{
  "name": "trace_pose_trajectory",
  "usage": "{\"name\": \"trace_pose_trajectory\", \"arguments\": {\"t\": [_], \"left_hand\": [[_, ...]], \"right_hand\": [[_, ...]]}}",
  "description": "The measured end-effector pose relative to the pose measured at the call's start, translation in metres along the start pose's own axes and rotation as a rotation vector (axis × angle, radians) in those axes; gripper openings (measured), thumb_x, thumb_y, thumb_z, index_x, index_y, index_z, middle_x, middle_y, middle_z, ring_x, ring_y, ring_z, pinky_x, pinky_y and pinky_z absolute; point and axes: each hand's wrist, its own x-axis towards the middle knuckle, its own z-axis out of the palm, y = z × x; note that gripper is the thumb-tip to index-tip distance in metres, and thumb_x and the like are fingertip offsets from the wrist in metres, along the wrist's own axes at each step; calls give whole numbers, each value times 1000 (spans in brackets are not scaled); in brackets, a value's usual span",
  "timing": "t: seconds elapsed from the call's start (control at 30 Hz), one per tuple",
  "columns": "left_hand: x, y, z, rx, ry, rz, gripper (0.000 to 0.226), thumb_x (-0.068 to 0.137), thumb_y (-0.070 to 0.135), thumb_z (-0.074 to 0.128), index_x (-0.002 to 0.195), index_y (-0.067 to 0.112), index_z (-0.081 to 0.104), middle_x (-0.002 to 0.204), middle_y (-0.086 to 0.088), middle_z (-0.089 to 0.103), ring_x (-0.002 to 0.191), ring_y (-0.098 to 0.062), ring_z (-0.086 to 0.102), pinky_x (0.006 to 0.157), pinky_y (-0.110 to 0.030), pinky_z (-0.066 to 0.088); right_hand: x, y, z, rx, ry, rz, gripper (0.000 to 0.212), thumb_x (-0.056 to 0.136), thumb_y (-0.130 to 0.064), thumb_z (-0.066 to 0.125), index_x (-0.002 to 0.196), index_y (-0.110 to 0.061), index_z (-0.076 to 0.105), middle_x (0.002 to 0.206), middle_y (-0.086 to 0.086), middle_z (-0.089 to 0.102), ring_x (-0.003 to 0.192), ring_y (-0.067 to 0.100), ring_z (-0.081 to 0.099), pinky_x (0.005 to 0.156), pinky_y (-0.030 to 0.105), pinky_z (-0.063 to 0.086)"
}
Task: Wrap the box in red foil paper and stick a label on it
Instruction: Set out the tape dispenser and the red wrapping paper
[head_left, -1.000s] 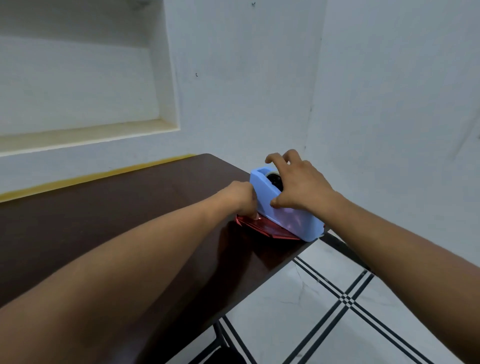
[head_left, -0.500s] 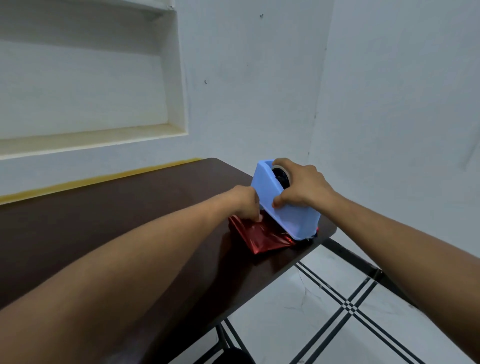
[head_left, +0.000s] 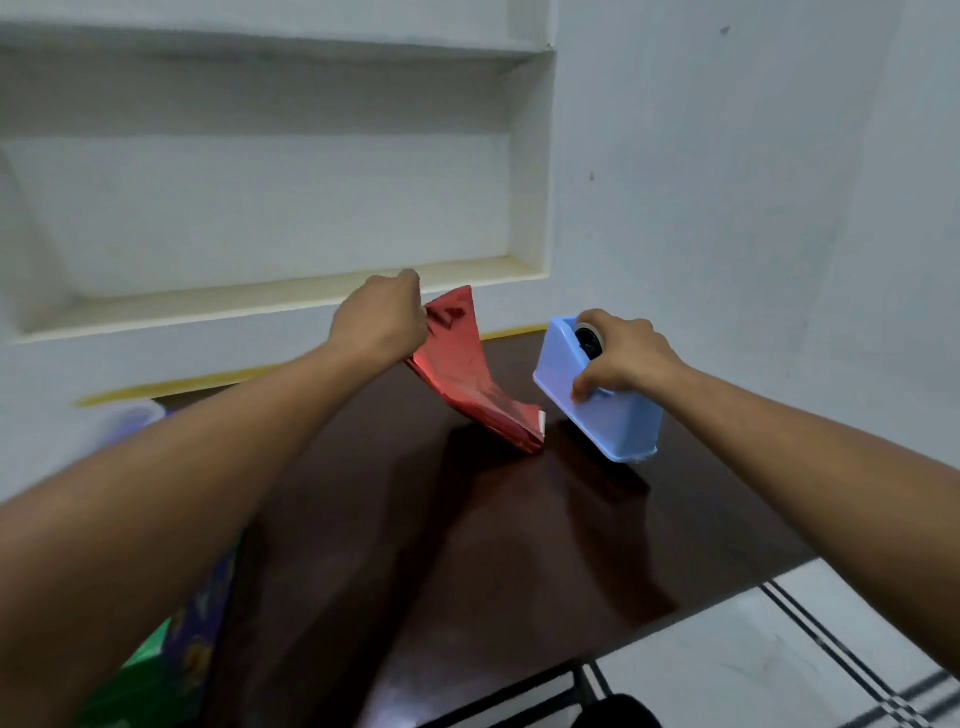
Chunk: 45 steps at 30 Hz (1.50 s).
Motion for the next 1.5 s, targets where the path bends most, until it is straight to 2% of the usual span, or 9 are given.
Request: {"name": "trace_pose_trajectory", "arguments": {"t": [0.3,0.47,0.63,0.77,0.9,1.07,1.23,1.33,1.5], "left_hand": [[-15,-51,-7,132,259,309,27,110,34,36,111,9,45,64,-5,57,59,-42,57,57,-41,44],[-18,-51,10,317,455,528,24,99,32,65,100,14,49,63,-1,59,33,-31,37,38,-25,30],[-31,-39,32,315,-14,544,49,99,48,59,138,21,45,126,-3,69,99,-36,71,62,-35,36],[-42,-44,50,277,-183,587,33,96,34,58,129,27,61,128,4,65,112,-28,65,72,-37,50],[-48,-46,60,69,-358,521,32,96,36,63,127,31,69,118,3,67,110,-23,64,86,-39,55],[-51,-46,52,-248,-756,194,22,94,42,72,107,26,79,94,6,78,85,-13,72,76,-31,59],[-26,-86,49,-169,-493,-76,19,95,10,60,104,8,77,98,-12,79,92,-30,76,74,-36,63],[-15,-114,65,24,-450,-187,25,95,15,59,113,9,76,111,-10,76,105,-29,70,91,-39,59],[-8,-146,96,66,-452,-306,26,91,41,70,92,15,69,105,-9,74,88,-28,67,84,-40,59]], "right_hand": [[13,-36,38,-33,-71,11,94,61,-32,91,143,-37,46,114,4,54,94,29,55,72,37,53],[12,-39,49,-74,-80,-10,98,63,-31,90,147,-37,41,119,7,56,92,30,57,65,36,50],[14,-40,47,-142,-99,6,100,67,-32,86,151,-38,33,111,5,52,89,30,57,62,34,49],[11,-46,49,-189,-71,-3,89,74,-29,77,151,-35,33,113,7,54,95,29,58,60,31,45],[5,-64,52,-110,160,-321,66,82,-11,63,146,-21,52,144,11,51,133,32,50,98,42,50],[-17,-103,76,-17,-80,-517,40,90,-18,54,126,-32,69,118,-4,72,109,21,66,88,32,54],[-28,-118,110,-185,-227,-520,36,98,-31,52,129,-35,69,129,-4,69,120,24,61,92,33,52],[-30,-120,123,-224,-264,-507,31,96,-33,53,119,-37,73,122,-2,72,109,26,66,89,37,56],[-27,-121,134,-201,-194,-489,31,95,-29,56,119,-39,73,126,-5,71,111,25,67,89,35,55]]}}
